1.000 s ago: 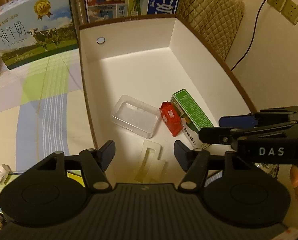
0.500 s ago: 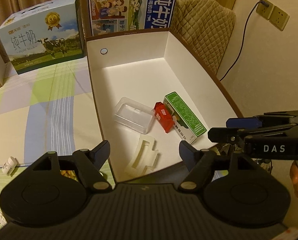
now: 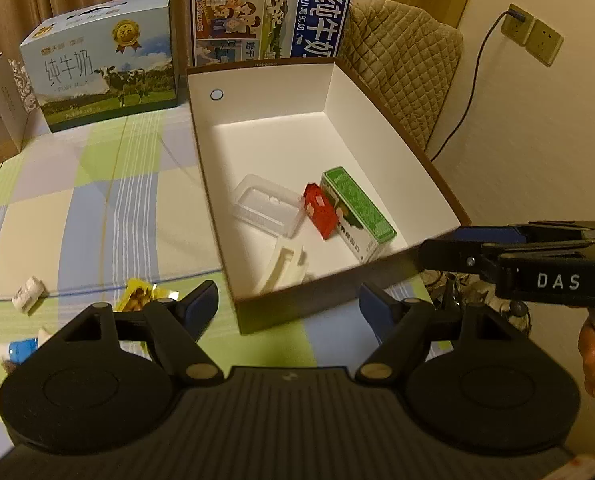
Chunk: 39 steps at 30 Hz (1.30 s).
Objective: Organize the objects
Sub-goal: 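Withdraw both tools from the brown box back over the table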
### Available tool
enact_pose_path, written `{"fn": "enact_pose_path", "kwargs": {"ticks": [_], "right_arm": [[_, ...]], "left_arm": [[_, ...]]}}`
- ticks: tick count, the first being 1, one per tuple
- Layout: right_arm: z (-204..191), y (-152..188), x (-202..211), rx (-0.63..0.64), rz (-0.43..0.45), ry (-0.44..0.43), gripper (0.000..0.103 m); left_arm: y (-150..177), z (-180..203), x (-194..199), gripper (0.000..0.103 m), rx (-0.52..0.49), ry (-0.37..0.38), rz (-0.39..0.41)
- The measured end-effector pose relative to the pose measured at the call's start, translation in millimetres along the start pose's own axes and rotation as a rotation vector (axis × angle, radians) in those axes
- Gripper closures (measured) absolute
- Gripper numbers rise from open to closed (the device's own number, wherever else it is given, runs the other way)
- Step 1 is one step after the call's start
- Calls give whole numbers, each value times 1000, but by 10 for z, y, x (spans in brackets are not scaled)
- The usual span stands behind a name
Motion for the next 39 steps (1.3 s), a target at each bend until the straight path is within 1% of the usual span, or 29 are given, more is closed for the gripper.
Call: {"fn": "enact_pose_path", "kwargs": {"ticks": [5,8,15,21,27,31,34,39], "right_arm": [[-176,185,42,-33,0,-1,55],[-304,278,52,-44,1,-1,55],[-642,484,12,-56,8,6,55],[-931,704,-127,-60,-24,1,55],[-1183,879,-284,-54,-51,-8,55],[-1337,959,-392,-34,-64,-11,55],[-1436,1030,-484,-14,-78,-5,55],[-1521,1147,-618,-18,-110,-3,55]], "left_arm": [[171,-153,205,29,16,16,4],[255,-308,331,29,23,7,11],[451,-811,660,29,57,-31,31],[687,-1317,863,29,92,-88,18],[983,-1839,968,29,152,-146,-20],[1139,-2106,1019,29,177,-175,-40],[1237,-2284,1047,29,197,-194,-49],[1407,-2475,990,29,237,-211,-79]]}}
Point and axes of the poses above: each gripper's, at about its wrist camera, not at the fingertips, and x roughly against the way its jaws point, z to its right, y to its underside, the point moved 9 cm from there along -x, roughly the way its jaws point, and after that the axes turned 7 degrees about z, right-handed, at the moved point
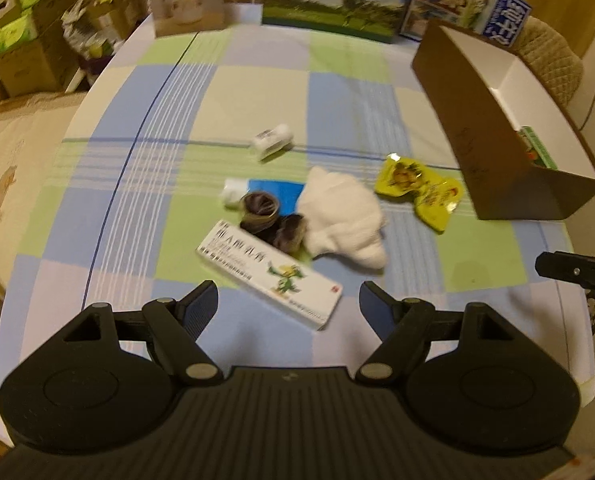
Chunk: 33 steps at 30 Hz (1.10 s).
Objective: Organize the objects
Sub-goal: 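Withdraw both tools from the brown box back over the table, then grasp the white ointment box with the left tool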
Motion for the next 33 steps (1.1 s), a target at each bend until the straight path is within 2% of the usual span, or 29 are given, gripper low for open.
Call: {"fn": "enact_pose_path", "kwargs": {"ticks": [6,18,23,26,28,33], "right_arm": [[25,69,-89,-10,-18,25,55],[252,92,-87,-20,-5,81,55],[121,69,-241,106,25,82,55],[14,81,-413,204,28,88,55],[-36,73,-524,247,28,83,55],[-127,21,-820,350,26,79,55]], "left_arm": [[61,-54,-196,27,53,7,-28],[20,-97,-831,25,113,-54,-55],[58,-121,-958,26,91,-93,-63],[110,-174,-994,33,88,-92,-73],[135,-220,-992,44,83,-97,-70],[190,-402,-934,65,43,-117,-57]]}}
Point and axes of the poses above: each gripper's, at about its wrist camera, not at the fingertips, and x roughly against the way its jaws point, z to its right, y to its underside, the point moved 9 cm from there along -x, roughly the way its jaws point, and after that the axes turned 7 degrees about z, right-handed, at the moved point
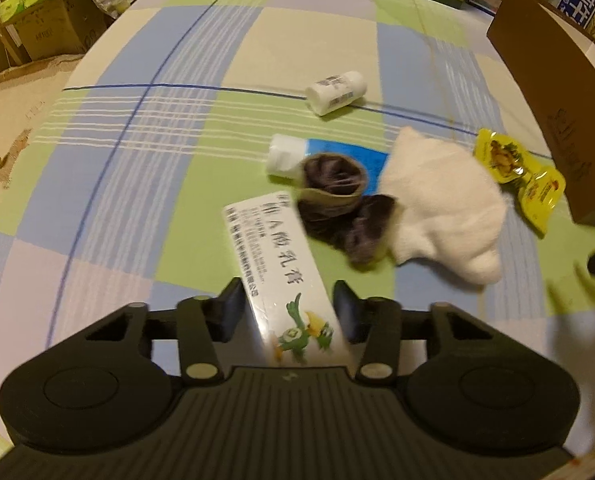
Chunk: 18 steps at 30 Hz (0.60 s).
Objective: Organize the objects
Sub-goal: 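Grasp the white ointment box with the left tool, then grasp the yellow snack packet with the right tool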
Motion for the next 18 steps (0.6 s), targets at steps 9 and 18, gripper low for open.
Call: {"fn": "enact_pose_path", "kwargs": {"ticks": [9,18], "right_arm": [[-117,-81,-547,244,15,76,55],[-80,-132,-951,292,-8,97,55]], "left_arm": [[-12,-479,26,69,31,-66,16],[-163,-675,-55,69,78,-104,25]]}}
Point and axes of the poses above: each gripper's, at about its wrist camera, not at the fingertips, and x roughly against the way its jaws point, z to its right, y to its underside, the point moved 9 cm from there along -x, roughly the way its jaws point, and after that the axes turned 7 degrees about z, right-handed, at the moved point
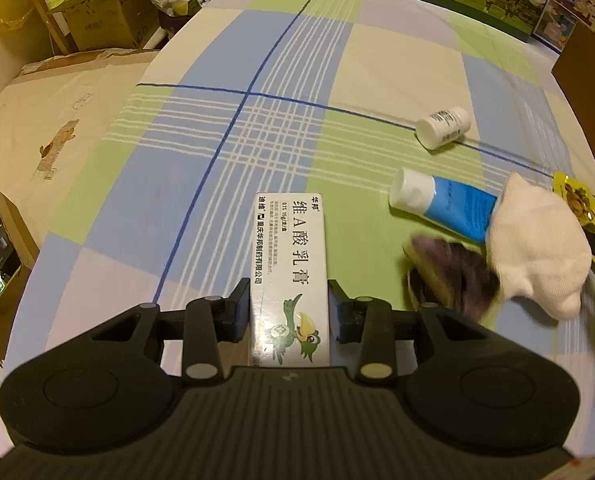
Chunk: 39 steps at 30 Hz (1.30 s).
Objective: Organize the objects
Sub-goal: 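Grasp the yellow snack packet with the right tool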
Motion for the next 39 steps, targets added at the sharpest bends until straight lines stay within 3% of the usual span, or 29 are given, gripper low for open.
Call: {"fn": "enact_pose_path", "kwargs": {"ticks": [3,7,24,35,39], "right_arm": [[34,-9,-26,-52,6,-29,65],[32,-19,-1,-50,-7,-24,70],[-27,401,702,-445,-137,-221,72],[85,495,1016,-583,-127,-250,75],[144,517,1107,-606,-105,-241,82]], "left_arm": [[-33,1,-23,69,-4,-1,2],[-37,2,-31,69,-6,1,4],[155,77,105,70,-54,30,-14],[230,113,153,68,-65,37,-32],[201,147,139,70,-83,37,-28]]}}
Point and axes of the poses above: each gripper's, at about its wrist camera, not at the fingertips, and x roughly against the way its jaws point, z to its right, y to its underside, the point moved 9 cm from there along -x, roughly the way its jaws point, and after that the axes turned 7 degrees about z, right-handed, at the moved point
